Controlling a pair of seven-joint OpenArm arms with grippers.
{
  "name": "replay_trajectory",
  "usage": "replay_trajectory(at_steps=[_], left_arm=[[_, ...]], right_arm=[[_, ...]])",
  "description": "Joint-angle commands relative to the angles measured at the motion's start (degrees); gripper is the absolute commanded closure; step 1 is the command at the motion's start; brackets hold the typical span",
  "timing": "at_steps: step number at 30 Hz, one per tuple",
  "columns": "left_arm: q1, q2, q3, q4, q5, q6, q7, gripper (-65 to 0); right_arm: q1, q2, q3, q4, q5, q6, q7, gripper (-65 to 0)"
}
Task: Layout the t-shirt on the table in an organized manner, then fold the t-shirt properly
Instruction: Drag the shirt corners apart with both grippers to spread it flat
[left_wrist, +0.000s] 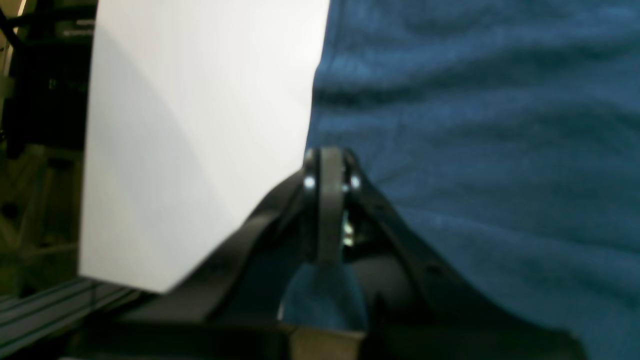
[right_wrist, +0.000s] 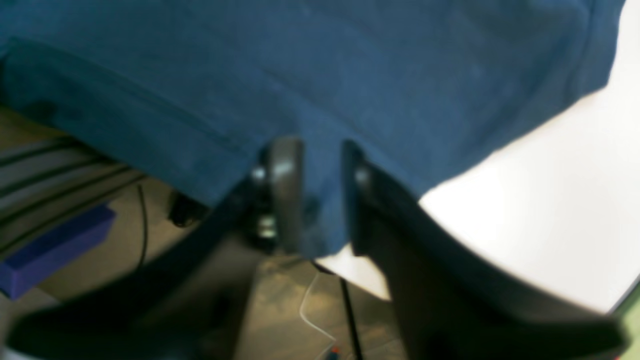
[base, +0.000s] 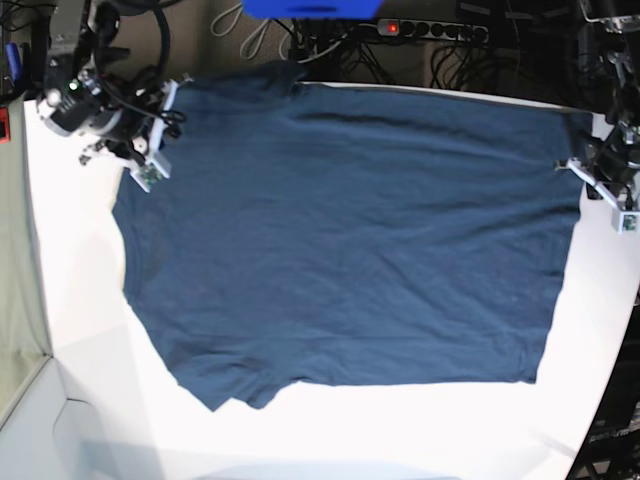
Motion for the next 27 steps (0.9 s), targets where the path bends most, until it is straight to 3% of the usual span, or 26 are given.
replay_trajectory(at_steps=[1, 3, 8, 16, 19, 23, 25, 27], left_arm=[[0.7, -0.9, -1.4, 0.8, -0.3, 0.2, 0.6, -0.5], [1.5, -0.6, -3.2, 0.8, -0.4, 0.2, 1.3, -0.5], [2.2, 2.3, -8.5, 0.9, -0.5, 0.1, 1.8, -0.5], [2.1, 5.6, -11.6, 1.1, -0.5, 0.1, 1.9, -0.9], [1.6, 7.1, -14.1, 1.1, -0.5, 0.1, 4.9, -8.8], [-1.8, 8.9, -19.0, 1.1, -0.5, 0.1, 11.7, -30.0], [-2.0, 8.6, -19.7, 1.2, -0.5, 0.1, 13.0, -35.9], [-1.9, 8.6, -19.8, 1.2, -0.5, 0.0, 13.2, -37.2]], right_arm=[[-0.5, 0.4, 1.4, 1.0, 0.0, -0.1, 0.5, -22.3], [-2.1, 0.4, 2.9, 1.0, 0.1, -0.1, 2.6, -25.6], [-5.5, 0.4, 5.0, 0.9, 0.1, -0.1, 6.9, -26.2], [-6.6, -0.6, 5.0, 0.7, 0.3, -0.1, 8.1, -26.2], [-6.6, -0.8, 5.0, 0.7, 0.3, -0.1, 8.1, -26.2], [-6.6, -0.7, 5.0, 0.7, 0.3, -0.1, 8.1, -26.2], [-6.6, -0.7, 5.0, 0.7, 0.3, -0.1, 8.1, -26.2], [-6.6, -0.7, 5.0, 0.7, 0.3, -0.1, 8.1, -26.2]])
